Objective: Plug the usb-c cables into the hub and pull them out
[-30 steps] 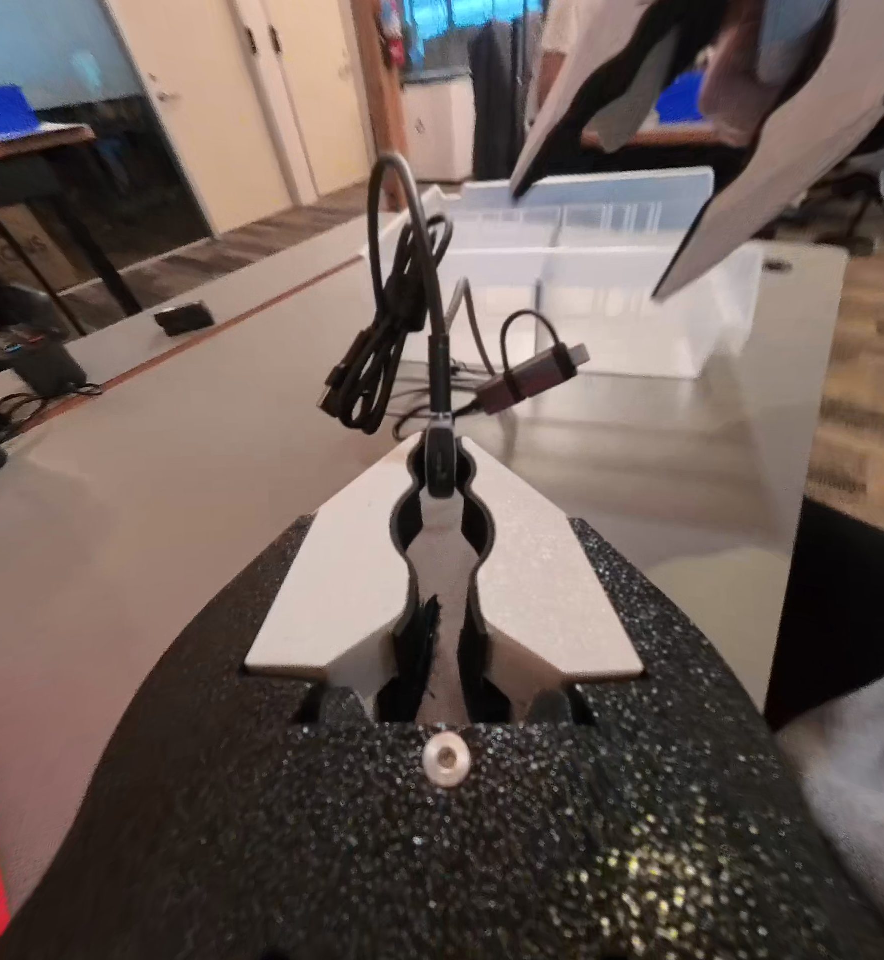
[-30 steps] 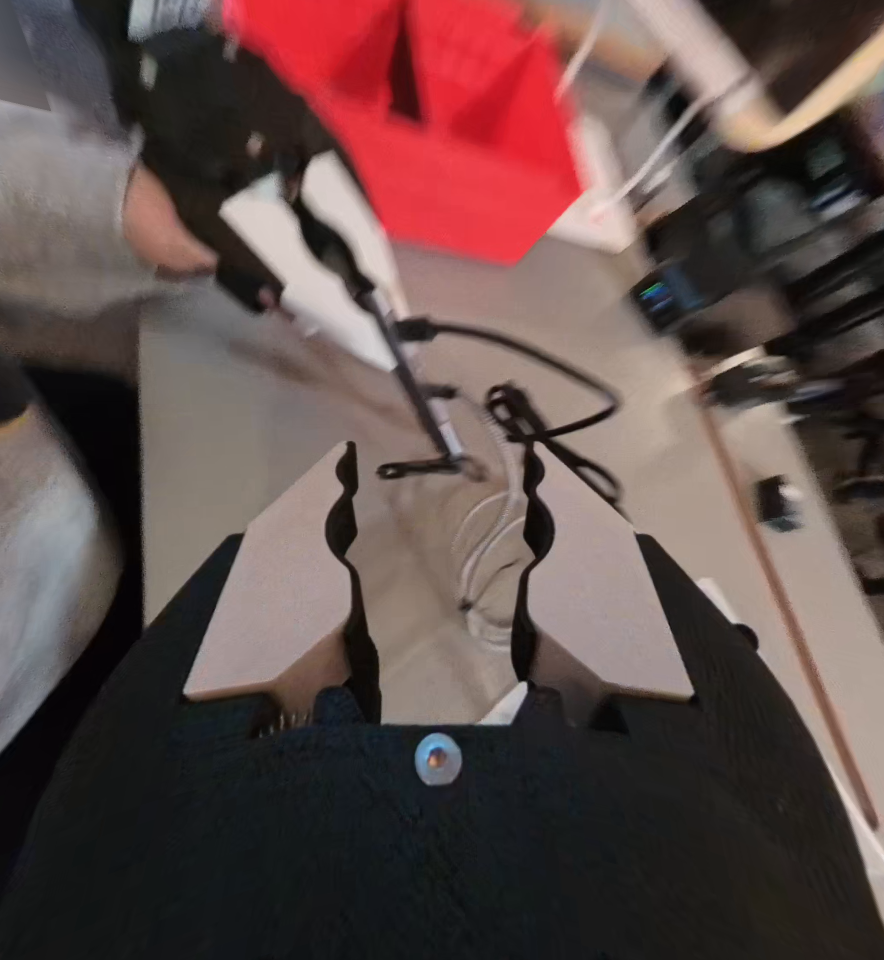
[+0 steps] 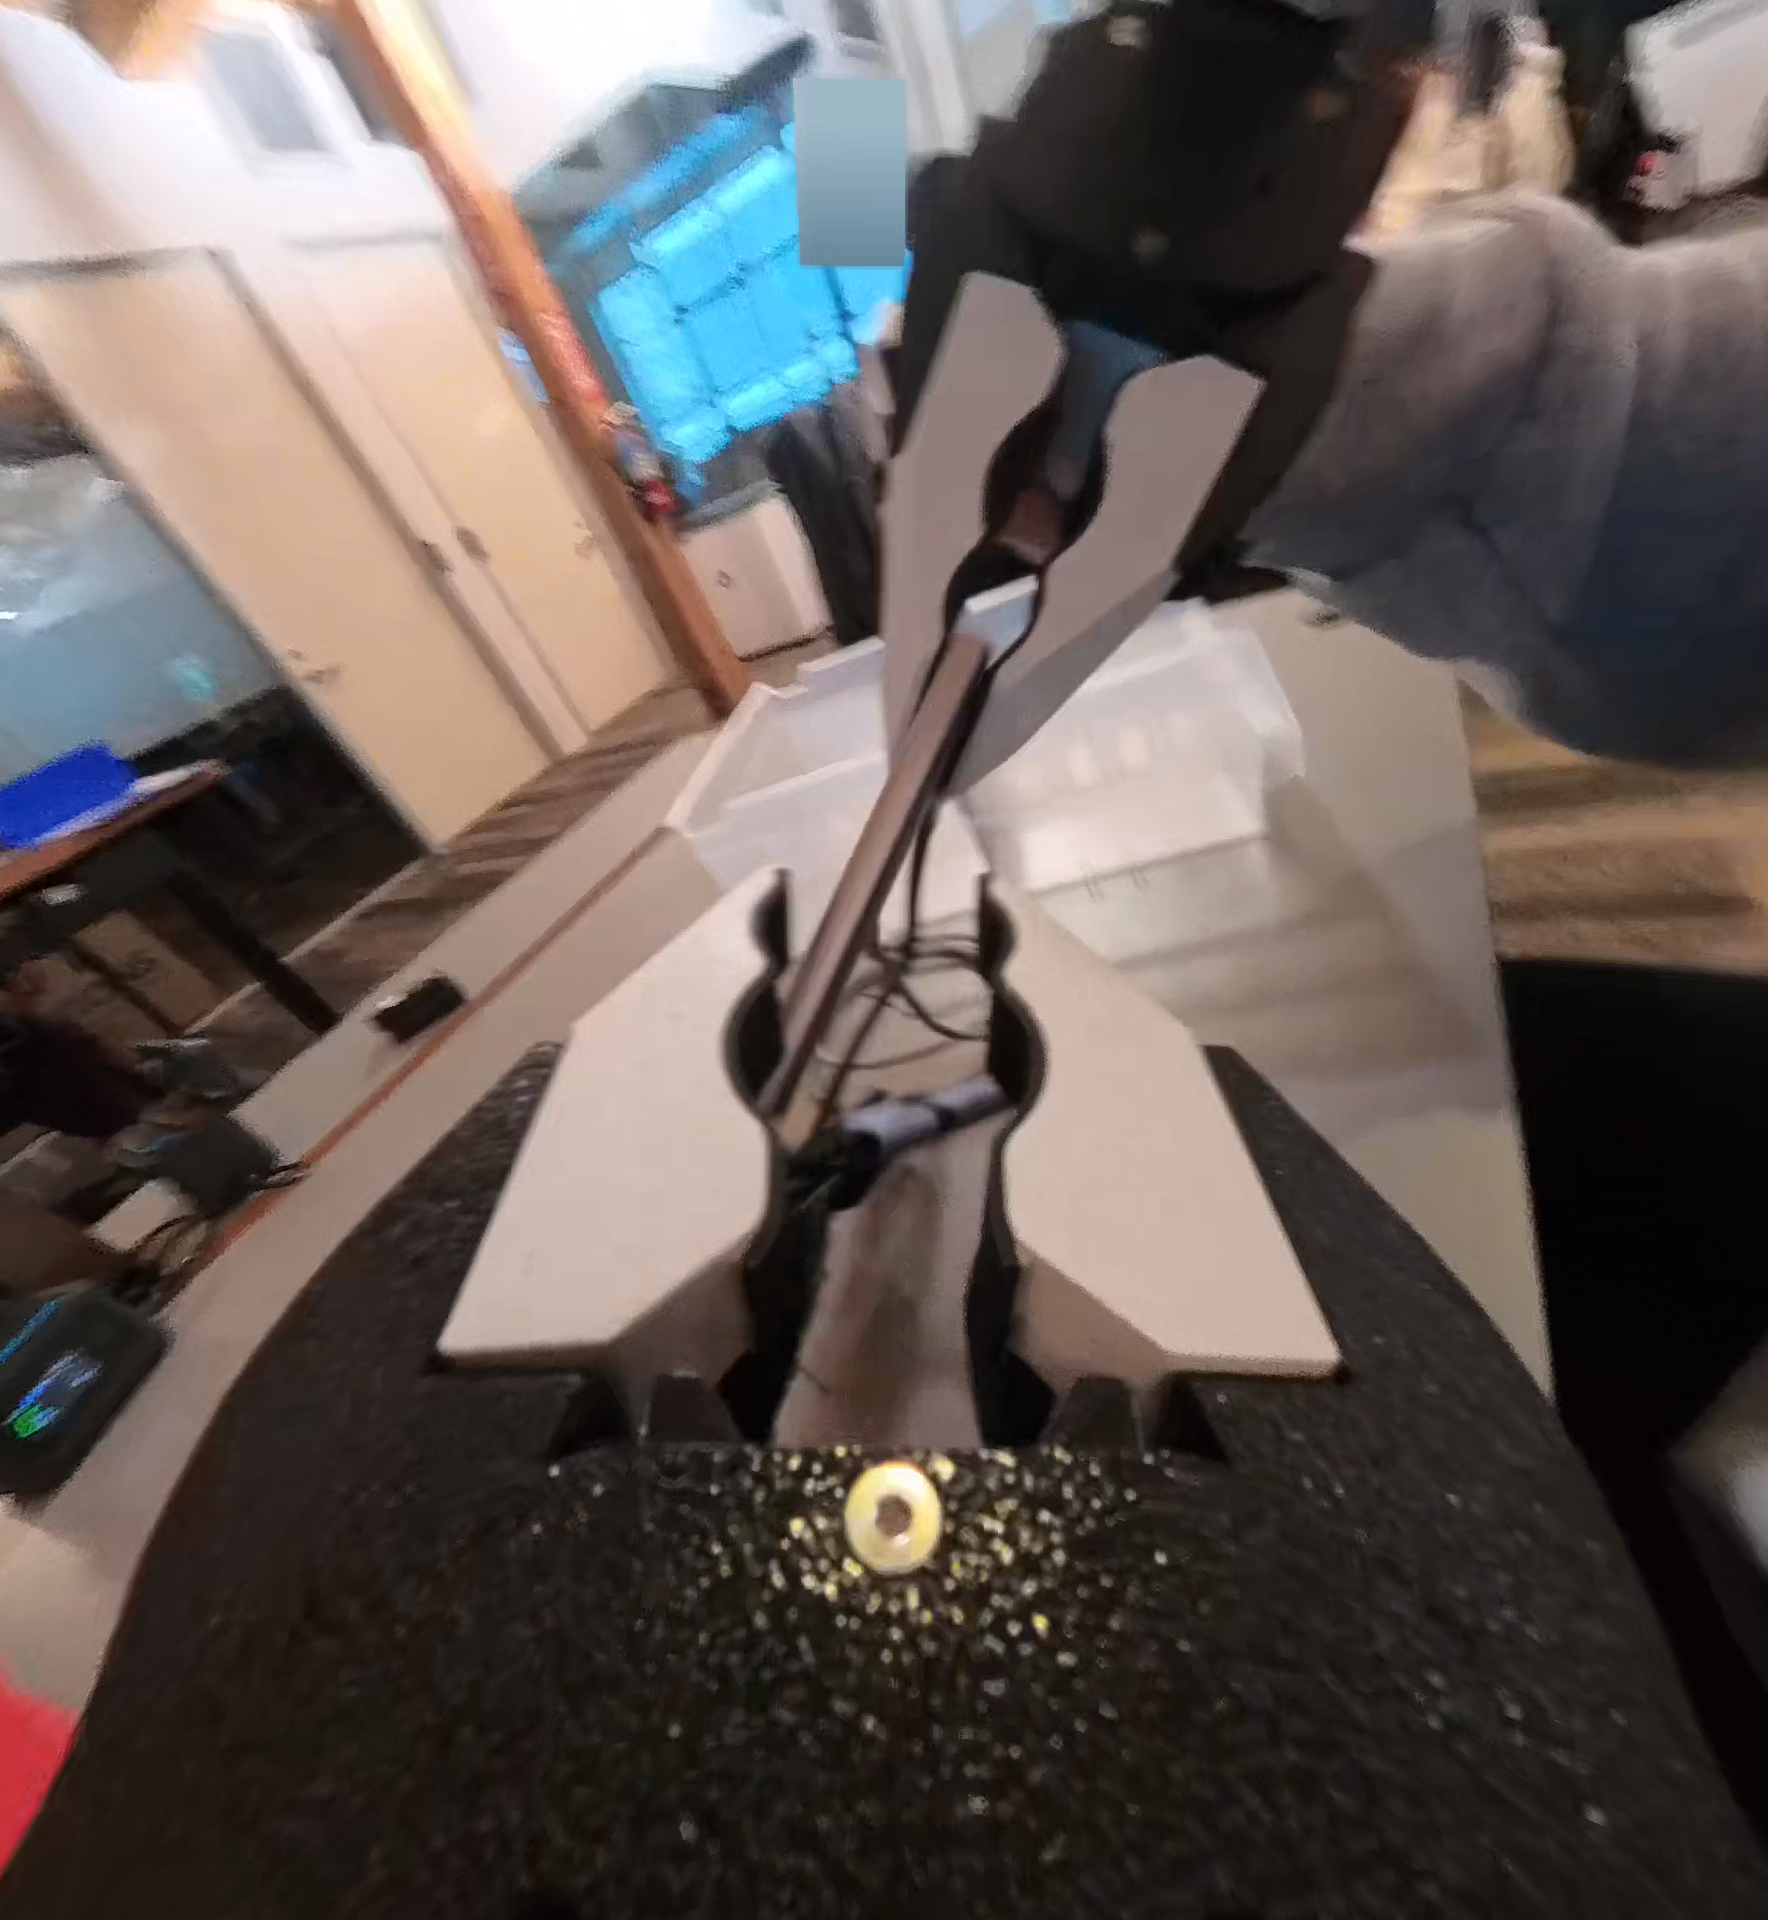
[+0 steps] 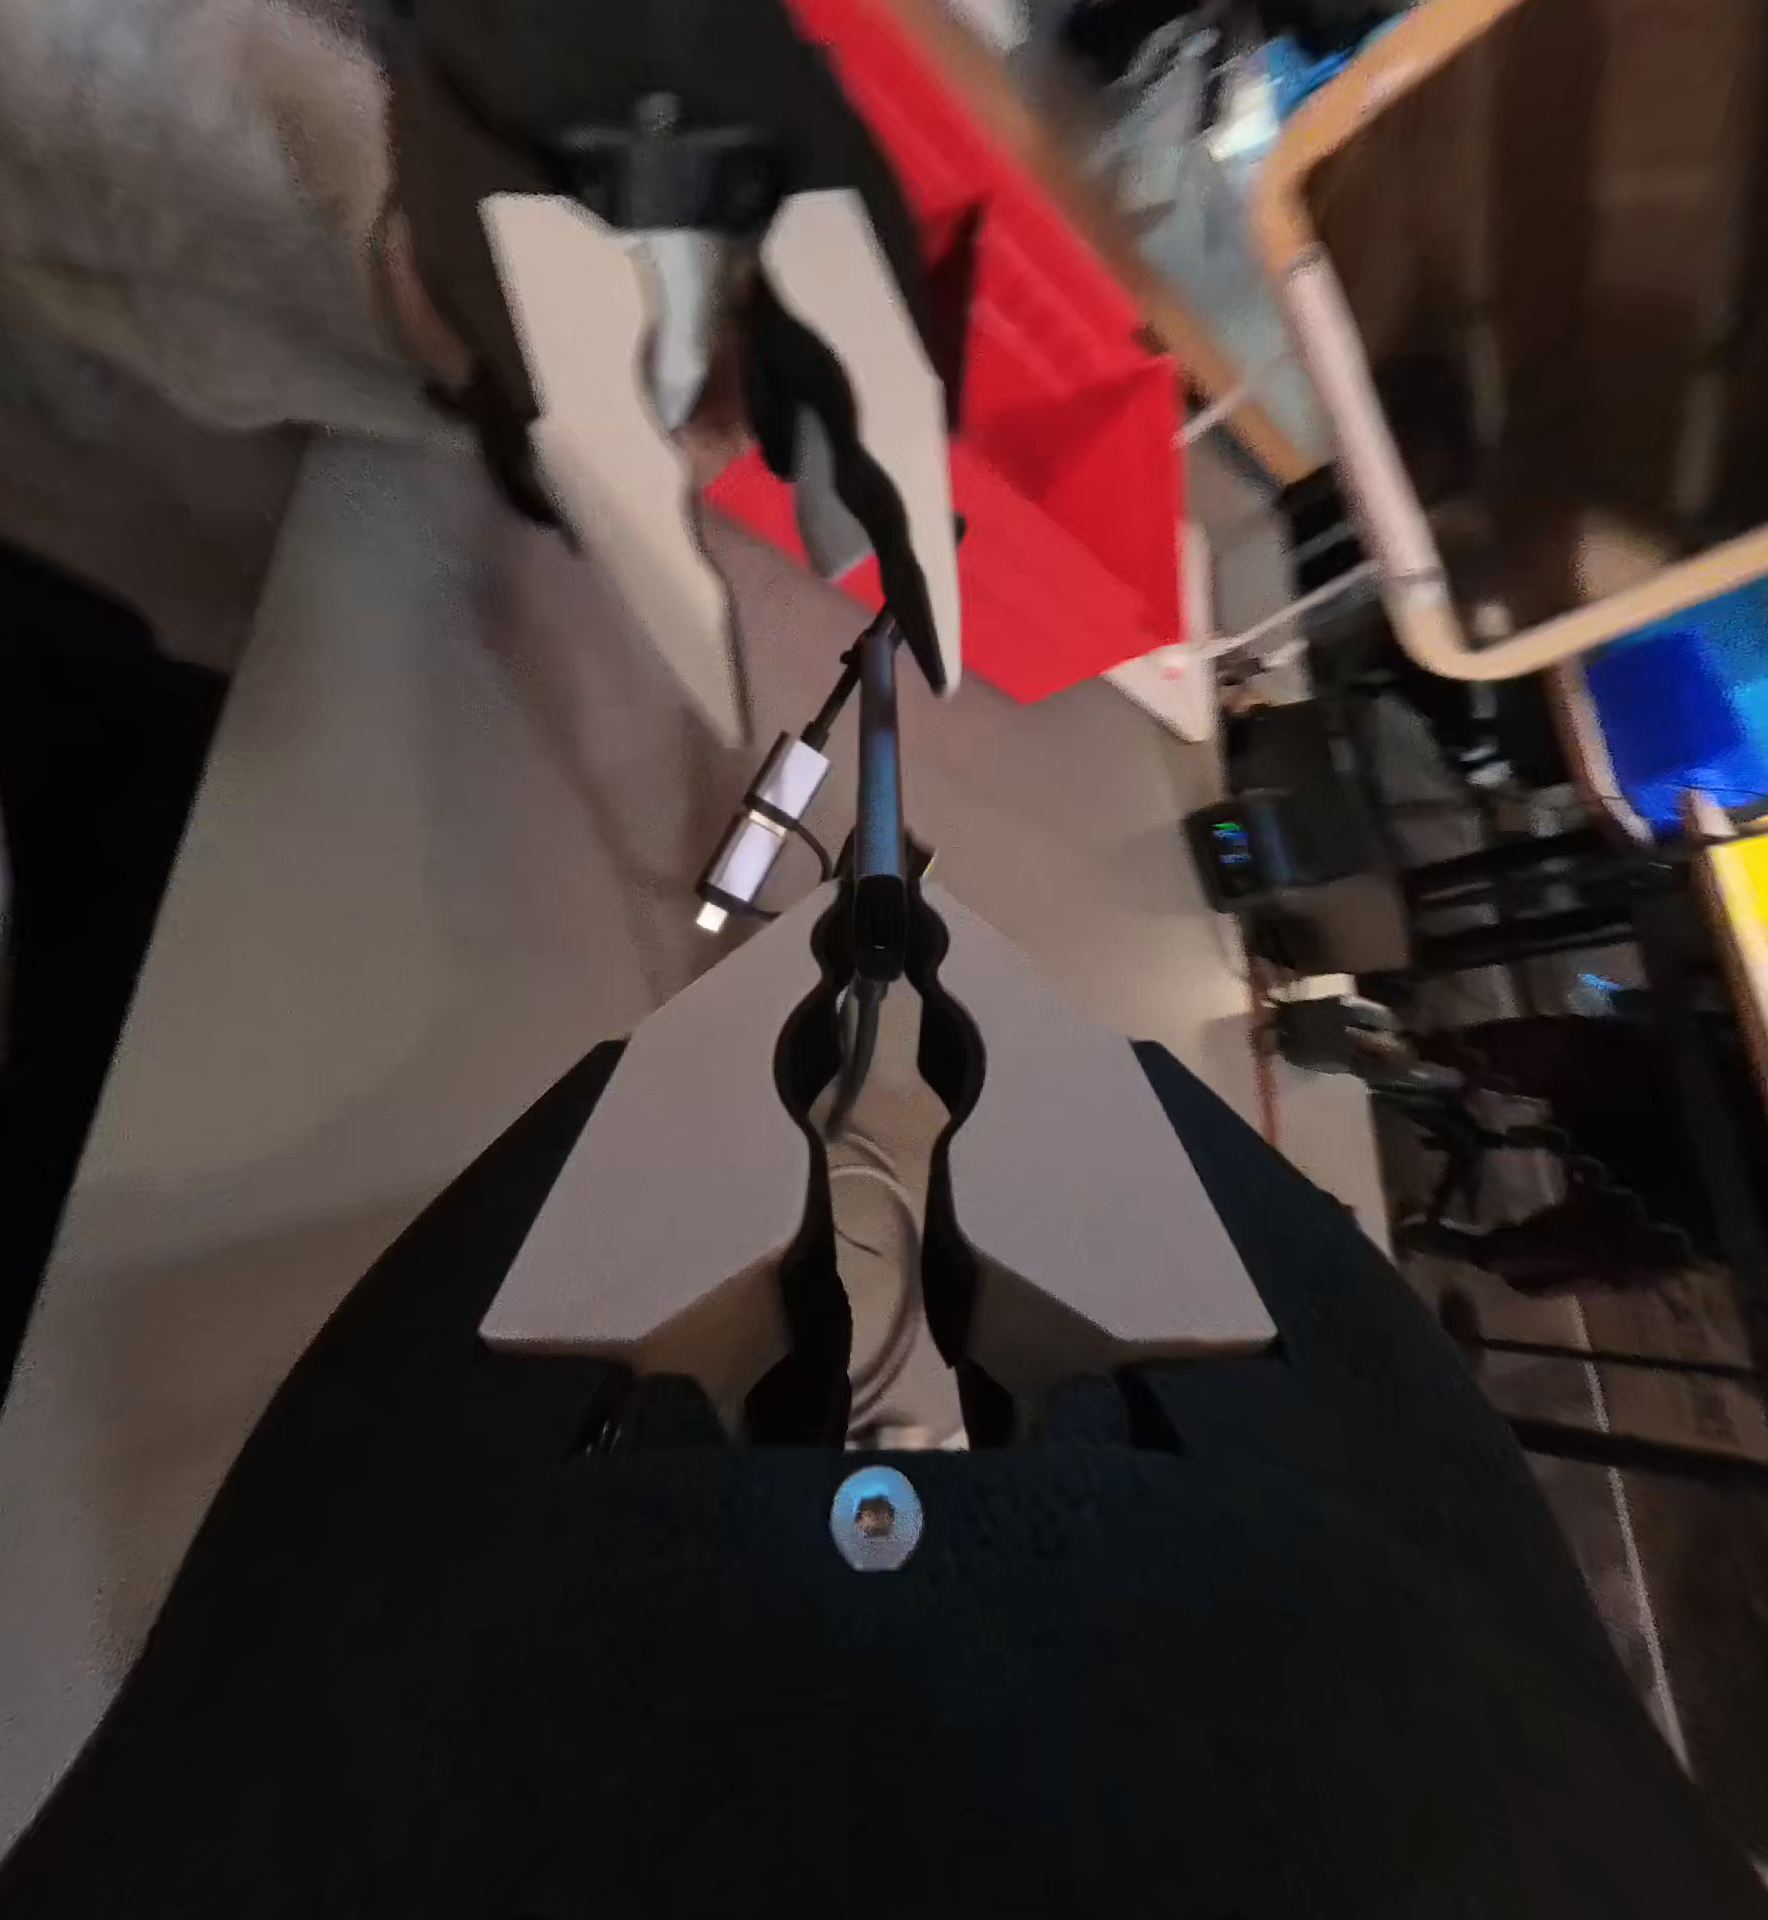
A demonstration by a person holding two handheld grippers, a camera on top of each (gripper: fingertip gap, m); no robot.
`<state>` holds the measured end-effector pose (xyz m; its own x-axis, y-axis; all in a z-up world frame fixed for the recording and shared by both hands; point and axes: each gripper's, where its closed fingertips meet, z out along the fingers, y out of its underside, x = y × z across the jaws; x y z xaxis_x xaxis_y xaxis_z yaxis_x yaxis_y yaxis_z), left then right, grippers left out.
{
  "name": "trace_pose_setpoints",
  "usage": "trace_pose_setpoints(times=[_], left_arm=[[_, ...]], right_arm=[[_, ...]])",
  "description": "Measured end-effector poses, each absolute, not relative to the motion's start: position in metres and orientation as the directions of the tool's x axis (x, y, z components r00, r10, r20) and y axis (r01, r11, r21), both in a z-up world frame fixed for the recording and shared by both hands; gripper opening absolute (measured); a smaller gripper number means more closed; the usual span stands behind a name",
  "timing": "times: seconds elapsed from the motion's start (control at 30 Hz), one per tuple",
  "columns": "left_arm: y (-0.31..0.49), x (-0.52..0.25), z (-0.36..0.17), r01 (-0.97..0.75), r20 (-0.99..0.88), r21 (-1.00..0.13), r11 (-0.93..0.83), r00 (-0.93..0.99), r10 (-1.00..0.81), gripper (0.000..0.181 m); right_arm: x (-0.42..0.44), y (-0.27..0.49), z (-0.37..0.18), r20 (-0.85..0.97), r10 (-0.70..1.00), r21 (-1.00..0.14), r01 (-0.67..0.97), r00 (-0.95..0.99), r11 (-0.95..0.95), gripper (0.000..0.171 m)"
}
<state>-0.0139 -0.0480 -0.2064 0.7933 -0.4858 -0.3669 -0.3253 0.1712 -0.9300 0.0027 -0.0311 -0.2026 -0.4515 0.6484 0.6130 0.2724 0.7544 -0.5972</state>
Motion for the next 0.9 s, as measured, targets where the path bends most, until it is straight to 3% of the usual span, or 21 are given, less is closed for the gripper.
trace_pose_setpoints(times=[0.03, 0.1, 0.2, 0.6, 0.77, 0.9], left_arm=[[-0.046, -0.022, -0.197, -0.310, -0.362, -0.932, 0.190, 0.830, -0.424, 0.048], [-0.047, -0.035, -0.181, -0.267, -0.335, -0.935, 0.231, 0.881, -0.335, 0.067], [-0.050, -0.042, -0.172, -0.224, -0.301, -0.939, 0.263, 0.904, -0.304, 0.071], [-0.036, -0.053, -0.193, -0.141, -0.189, -0.975, 0.172, 0.933, -0.307, 0.069], [-0.034, -0.054, -0.196, -0.137, -0.180, -0.978, 0.158, 0.934, -0.308, 0.067], [-0.033, -0.053, -0.198, -0.143, -0.186, -0.977, 0.157, 0.932, -0.310, 0.067]], right_arm=[[0.005, -0.023, -0.186, 0.626, 0.673, -0.632, 0.249, -0.394, 0.734, 0.006], [0.013, -0.006, -0.150, 0.652, 0.706, -0.683, 0.192, -0.276, 0.705, 0.006], [0.030, 0.017, -0.097, 0.686, 0.718, -0.709, 0.110, -0.121, 0.696, 0.007], [0.084, 0.114, 0.067, 0.758, 0.640, -0.650, 0.071, 0.121, 0.756, 0.006], [0.098, 0.160, 0.068, 0.746, 0.647, -0.665, 0.134, 0.156, 0.735, 0.007], [0.109, 0.197, 0.009, 0.713, 0.681, -0.701, 0.199, 0.170, 0.685, 0.006]])
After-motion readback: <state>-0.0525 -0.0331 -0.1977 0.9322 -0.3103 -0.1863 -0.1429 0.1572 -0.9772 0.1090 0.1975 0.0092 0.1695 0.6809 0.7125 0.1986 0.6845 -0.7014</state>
